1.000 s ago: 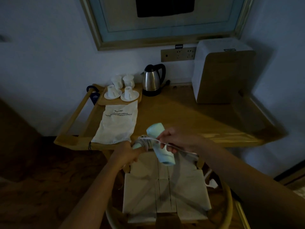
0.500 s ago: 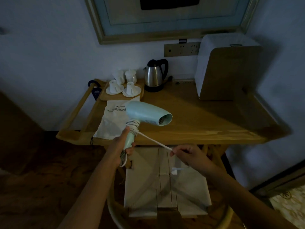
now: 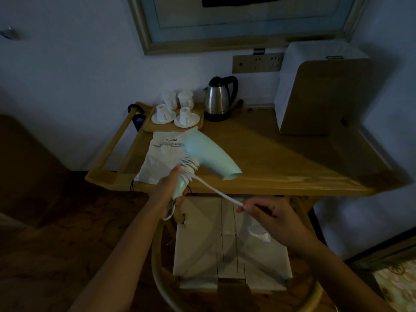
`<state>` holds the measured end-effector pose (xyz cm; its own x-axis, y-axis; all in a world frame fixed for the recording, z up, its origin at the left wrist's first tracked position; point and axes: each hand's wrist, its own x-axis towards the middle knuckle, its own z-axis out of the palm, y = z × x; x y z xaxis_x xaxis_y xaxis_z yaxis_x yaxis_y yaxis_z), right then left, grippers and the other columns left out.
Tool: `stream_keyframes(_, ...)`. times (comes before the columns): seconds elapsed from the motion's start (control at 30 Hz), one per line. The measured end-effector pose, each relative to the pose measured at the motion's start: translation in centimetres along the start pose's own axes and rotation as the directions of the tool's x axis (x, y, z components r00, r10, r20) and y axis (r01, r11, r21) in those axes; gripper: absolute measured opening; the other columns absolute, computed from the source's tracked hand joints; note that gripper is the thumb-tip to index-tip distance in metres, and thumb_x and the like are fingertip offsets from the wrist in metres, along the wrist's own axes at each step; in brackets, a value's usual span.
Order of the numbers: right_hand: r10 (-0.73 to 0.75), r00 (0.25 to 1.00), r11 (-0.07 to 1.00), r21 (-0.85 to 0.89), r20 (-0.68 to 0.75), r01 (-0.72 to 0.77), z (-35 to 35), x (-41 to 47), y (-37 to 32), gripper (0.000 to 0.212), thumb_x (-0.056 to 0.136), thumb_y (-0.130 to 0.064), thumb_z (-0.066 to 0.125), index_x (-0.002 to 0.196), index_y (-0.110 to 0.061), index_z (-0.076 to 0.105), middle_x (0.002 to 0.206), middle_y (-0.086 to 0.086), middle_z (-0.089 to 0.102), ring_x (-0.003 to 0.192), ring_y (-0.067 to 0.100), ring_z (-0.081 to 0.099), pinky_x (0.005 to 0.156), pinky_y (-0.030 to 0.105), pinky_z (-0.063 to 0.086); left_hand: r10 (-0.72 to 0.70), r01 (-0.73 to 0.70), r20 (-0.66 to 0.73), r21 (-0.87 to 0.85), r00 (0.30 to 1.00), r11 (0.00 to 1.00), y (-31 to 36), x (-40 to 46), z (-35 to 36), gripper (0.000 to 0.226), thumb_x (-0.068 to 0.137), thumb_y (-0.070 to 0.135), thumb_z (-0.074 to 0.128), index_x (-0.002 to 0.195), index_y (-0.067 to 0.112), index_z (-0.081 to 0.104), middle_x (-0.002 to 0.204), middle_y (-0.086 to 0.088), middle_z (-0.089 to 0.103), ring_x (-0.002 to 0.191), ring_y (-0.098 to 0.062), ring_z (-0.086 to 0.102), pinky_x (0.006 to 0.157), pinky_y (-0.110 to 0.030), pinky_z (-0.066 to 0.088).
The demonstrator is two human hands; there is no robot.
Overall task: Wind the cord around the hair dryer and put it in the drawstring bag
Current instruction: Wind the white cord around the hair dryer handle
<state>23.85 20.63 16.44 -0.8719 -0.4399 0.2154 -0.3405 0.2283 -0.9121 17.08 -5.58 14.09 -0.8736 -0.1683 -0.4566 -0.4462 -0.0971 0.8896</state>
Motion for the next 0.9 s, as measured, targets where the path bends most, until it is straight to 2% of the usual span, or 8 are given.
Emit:
stream_keyframes(0.13, -0.024, 0.999, 0.996, -0.087, -0.024, 0.021, 0.2, -0.2, -0.8, 0.016, 0.086, -0.034, 0.051, 0.087, -0.034, 0.067, 0.065, 0.010, 0.062, 0.051, 0.011, 0.048, 0.047, 0.016, 0.034, -0.007, 0.014, 0.045, -0.143, 0.999, 0.990, -0.2, -0.3, 0.3, 0.057, 0.090, 0.058, 0.039, 0.080, 0.005, 0.059, 0.051, -0.007, 0.051, 0.036, -0.014, 0.040, 0.032, -0.015, 0.028)
stream_keyframes(0.3, -0.043, 0.999, 0.910, -0.414, -0.028, 0.027, 0.5, -0.8, 2.9, 0.014, 0.088, -0.013, 0.058, 0.096, -0.019, 0.068, 0.079, 0.000, 0.069, 0.069, 0.011, 0.061, 0.061, 0.021, 0.050, -0.026, 0.058, 0.169, -0.187, 0.985, 0.981, 0.2, -0.3, 0.2, 0.055, 0.090, 0.056, 0.039, 0.083, 0.004, 0.053, 0.054, -0.008, 0.048, 0.029, -0.010, 0.034, 0.032, -0.013, 0.026)
stream_keyframes(0.43, 0.214, 0.970, 0.950, -0.208, -0.114, -0.234, -0.1, 0.7, 6.2, 0.016, 0.090, -0.018, 0.055, 0.086, -0.028, 0.066, 0.068, 0.010, 0.065, 0.056, 0.023, 0.055, 0.050, 0.027, 0.040, 0.025, 0.099, 0.401, -0.286, 0.916, 0.953, -0.4, -1.3, 0.7, 0.043, 0.088, 0.050, 0.042, 0.086, 0.008, 0.051, 0.052, -0.004, 0.048, 0.028, -0.007, 0.032, 0.033, -0.013, 0.026)
stream_keyframes(0.5, 0.290, 0.950, 0.952, -0.071, -0.113, -0.299, -0.8, 1.9, 7.1, 0.021, 0.089, -0.017, 0.056, 0.074, -0.027, 0.067, 0.059, 0.004, 0.056, 0.049, 0.013, 0.046, 0.048, 0.021, 0.035, 0.075, 0.039, 0.441, -0.243, 0.894, 0.969, -0.6, -1.5, 0.7, 0.036, 0.081, 0.044, 0.052, 0.088, 0.008, 0.050, 0.053, -0.002, 0.048, 0.030, -0.006, 0.032, 0.035, -0.014, 0.028)
stream_keyframes(0.6, 0.348, 0.930, 0.932, 0.059, 0.118, -0.357, -2.6, 2.1, 7.6, 0.027, 0.092, -0.016, 0.052, 0.073, -0.026, 0.068, 0.056, -0.006, 0.054, 0.048, 0.003, 0.046, 0.048, 0.016, 0.038, 0.134, -0.060, 0.462, -0.171, 0.877, 0.984, -0.2, -1.1, -0.2, 0.040, 0.082, 0.045, 0.050, 0.095, 0.007, 0.048, 0.053, 0.002, 0.049, 0.032, -0.004, 0.030, 0.035, -0.013, 0.031)
stream_keyframes(0.73, 0.410, 0.806, 0.906, -0.090, 0.427, -0.413, -4.7, 1.4, 7.8, 0.026, 0.096, -0.011, 0.043, 0.084, -0.014, 0.066, 0.079, -0.019, 0.069, 0.081, -0.007, 0.061, 0.074, 0.009, 0.045, 0.169, -0.073, 0.495, -0.209, 0.852, 0.975, 1.1, -0.9, -1.9, 0.051, 0.082, 0.052, 0.043, 0.097, 0.003, 0.051, 0.051, 0.005, 0.048, 0.030, -0.001, 0.029, 0.034, -0.012, 0.030)
stream_keyframes(0.8, 0.449, 0.775, 0.892, -0.177, 0.444, -0.416, -4.9, 2.1, 7.7, 0.022, 0.095, -0.009, 0.045, 0.091, -0.009, 0.067, 0.085, -0.011, 0.069, 0.090, -0.001, 0.063, 0.081, 0.018, 0.047, 0.213, -0.149, 0.552, -0.159, 0.806, 0.976, 1.8, -1.6, -2.4, 0.055, 0.078, 0.057, 0.055, 0.093, 0.004, 0.052, 0.053, 0.005, 0.048, 0.032, -0.001, 0.029, 0.036, -0.012, 0.029)
stream_keyframes(0.9, 0.430, 0.830, 0.888, -0.334, 0.355, -0.316, -5.2, 4.3, 7.6, 0.017, 0.092, -0.008, 0.052, 0.099, -0.003, 0.067, 0.100, 0.018, 0.068, 0.101, 0.031, 0.062, 0.090, 0.041, 0.049, 0.229, -0.345, 0.629, 0.065, 0.743, 0.936, 3.4, -3.7, -2.2, 0.055, 0.061, 0.062, 0.073, 0.086, 0.015, 0.060, 0.055, 0.003, 0.059, 0.038, -0.002, 0.044, 0.039, -0.014, 0.037)
